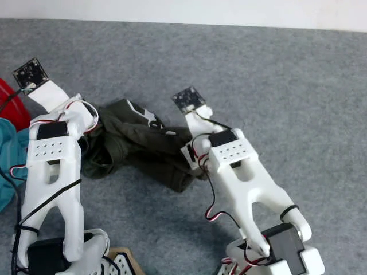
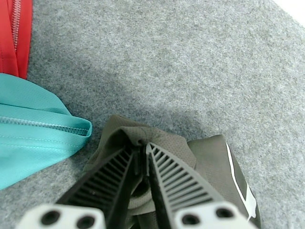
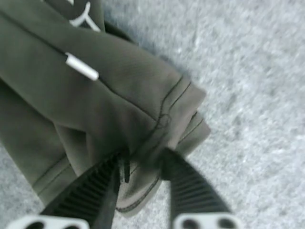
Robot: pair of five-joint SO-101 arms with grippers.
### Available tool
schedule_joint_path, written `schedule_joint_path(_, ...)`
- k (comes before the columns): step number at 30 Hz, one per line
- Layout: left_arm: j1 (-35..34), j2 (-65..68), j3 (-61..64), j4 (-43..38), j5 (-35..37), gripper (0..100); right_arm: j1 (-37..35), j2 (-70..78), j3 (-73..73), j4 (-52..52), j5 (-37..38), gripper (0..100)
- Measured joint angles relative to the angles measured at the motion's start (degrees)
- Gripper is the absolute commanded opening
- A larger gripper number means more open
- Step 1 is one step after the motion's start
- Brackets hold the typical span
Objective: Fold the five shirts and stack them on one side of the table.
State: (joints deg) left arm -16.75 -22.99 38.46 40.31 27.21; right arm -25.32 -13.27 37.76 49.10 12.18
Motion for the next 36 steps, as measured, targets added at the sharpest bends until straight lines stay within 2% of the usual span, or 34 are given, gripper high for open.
schedule_joint_path(12, 0.0, 0.0, 1.05, 0.0, 0.0, 1, 6.33, -5.27, 0.0, -0.18, 0.0, 1.3)
schedule_joint_path(21, 0.0, 0.0, 1.41, -0.09, 0.0, 1, 6.42, -6.51, 0.0, -0.18, 0.0, 1.5)
schedule_joint_path(26, 0.0, 0.0, 1.41, -0.18, 0.0, 1, 4.31, -6.51, 0.79, -0.18, 0.97, 8.7)
schedule_joint_path(31, 0.0, 0.0, 1.41, -0.18, 0.0, 1, 2.73, -6.51, 0.97, -0.18, 1.76, 0.5)
schedule_joint_path(36, 0.0, 0.0, 1.41, -0.18, 0.0, 1, 2.46, -6.51, 0.97, -1.14, 1.85, 0.7)
